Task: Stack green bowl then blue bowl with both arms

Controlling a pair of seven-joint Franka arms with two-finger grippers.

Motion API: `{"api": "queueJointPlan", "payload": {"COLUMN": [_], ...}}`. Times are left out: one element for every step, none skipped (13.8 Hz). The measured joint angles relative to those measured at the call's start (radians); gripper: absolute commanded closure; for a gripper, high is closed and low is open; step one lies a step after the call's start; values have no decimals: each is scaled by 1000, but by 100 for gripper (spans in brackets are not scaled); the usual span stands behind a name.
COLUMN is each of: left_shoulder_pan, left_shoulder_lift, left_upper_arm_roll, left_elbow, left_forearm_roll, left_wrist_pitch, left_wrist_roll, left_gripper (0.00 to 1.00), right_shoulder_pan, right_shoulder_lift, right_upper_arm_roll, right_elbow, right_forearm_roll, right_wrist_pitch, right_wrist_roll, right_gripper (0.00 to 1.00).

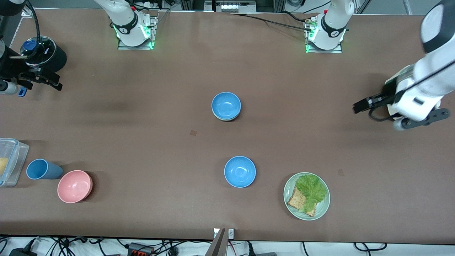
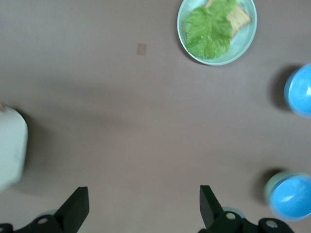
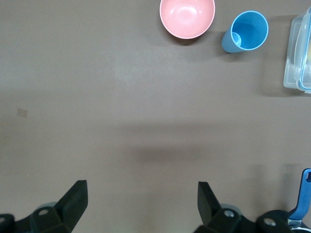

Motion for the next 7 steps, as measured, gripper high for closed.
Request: {"api": "queueJointPlan", "payload": {"left_shoulder_pan": [0,-1,-1,-2,-8,-34,-74], "left_shoulder_lift": [-30,-57,-79,-95,-106,-111,-113], "left_upper_arm_roll": [19,37,53,62,69,89,122], "left_elbow": [-32,-71,-112,-145,-166,-178,-182], "left_forearm_roll": [0,0,0,0,0,0,0], "left_wrist_pitch": [16,49,86,113,126,132,134], "left_wrist_roll": [102,168,202,220,229,228,219], "left_gripper": [0,0,0,0,0,0,0], "right_shoulder_pan": [0,0,0,0,0,0,0], "right_shoulder_lift": [0,0,0,0,0,0,0], "right_upper_arm_roll": [0,0,0,0,0,0,0], "right_elbow": [0,0,0,0,0,0,0], "right_forearm_roll": [0,0,0,0,0,0,0], "right_wrist_pitch": [0,0,0,0,0,0,0], "right_wrist_roll": [0,0,0,0,0,0,0], "right_gripper": [0,0,0,0,0,0,0]}}
